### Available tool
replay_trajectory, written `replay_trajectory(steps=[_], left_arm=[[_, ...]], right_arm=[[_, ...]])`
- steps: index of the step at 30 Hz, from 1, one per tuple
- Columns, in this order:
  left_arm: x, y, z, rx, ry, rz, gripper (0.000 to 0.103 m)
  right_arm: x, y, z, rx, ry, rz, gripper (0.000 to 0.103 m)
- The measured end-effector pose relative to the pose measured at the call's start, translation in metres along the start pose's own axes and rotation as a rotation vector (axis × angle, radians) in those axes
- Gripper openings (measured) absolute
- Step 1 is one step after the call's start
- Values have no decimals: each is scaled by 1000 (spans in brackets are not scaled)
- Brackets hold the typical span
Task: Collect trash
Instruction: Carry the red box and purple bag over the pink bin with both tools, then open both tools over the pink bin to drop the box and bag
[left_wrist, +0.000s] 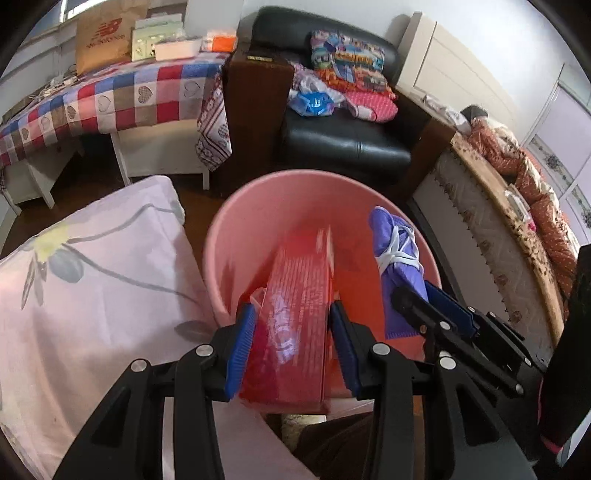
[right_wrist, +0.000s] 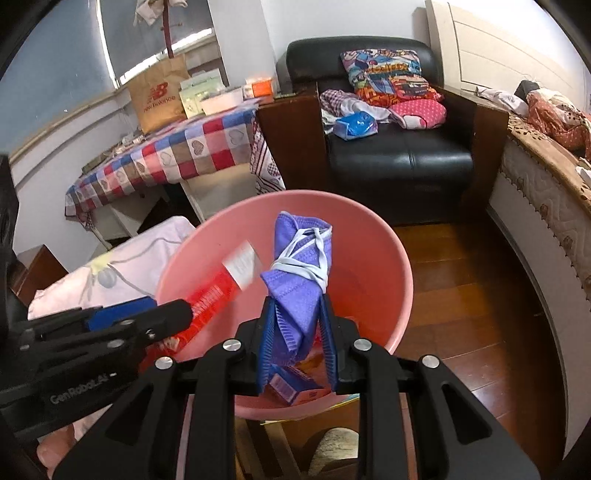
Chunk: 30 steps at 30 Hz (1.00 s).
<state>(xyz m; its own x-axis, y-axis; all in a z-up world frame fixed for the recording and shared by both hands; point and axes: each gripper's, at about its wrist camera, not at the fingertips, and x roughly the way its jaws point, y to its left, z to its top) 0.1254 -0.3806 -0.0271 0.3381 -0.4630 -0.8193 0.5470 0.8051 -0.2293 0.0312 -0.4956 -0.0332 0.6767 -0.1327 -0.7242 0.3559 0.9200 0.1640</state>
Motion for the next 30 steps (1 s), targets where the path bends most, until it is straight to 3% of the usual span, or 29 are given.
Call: replay_trajectory(steps=[2, 3, 7, 21, 25, 30], left_arm=[[10, -3, 4, -3, 12, 8, 37], [11, -4, 4, 2, 10, -1, 23], [19, -9, 9, 7, 26, 26, 21], [12, 7, 9, -58, 6, -9, 23], [6, 12, 10, -72, -7, -31, 30], [-2, 12, 10, -51, -32, -37, 32]], right_arm=[[5, -1, 0, -3, 9, -2, 24], [7, -1, 0, -3, 14, 0, 24], [13, -4, 0, -3, 25, 1, 24], [16, -13, -3, 29, 47, 17, 27], [17, -11, -4, 26, 52, 18, 29], [17, -8, -3, 24, 49, 23, 31]])
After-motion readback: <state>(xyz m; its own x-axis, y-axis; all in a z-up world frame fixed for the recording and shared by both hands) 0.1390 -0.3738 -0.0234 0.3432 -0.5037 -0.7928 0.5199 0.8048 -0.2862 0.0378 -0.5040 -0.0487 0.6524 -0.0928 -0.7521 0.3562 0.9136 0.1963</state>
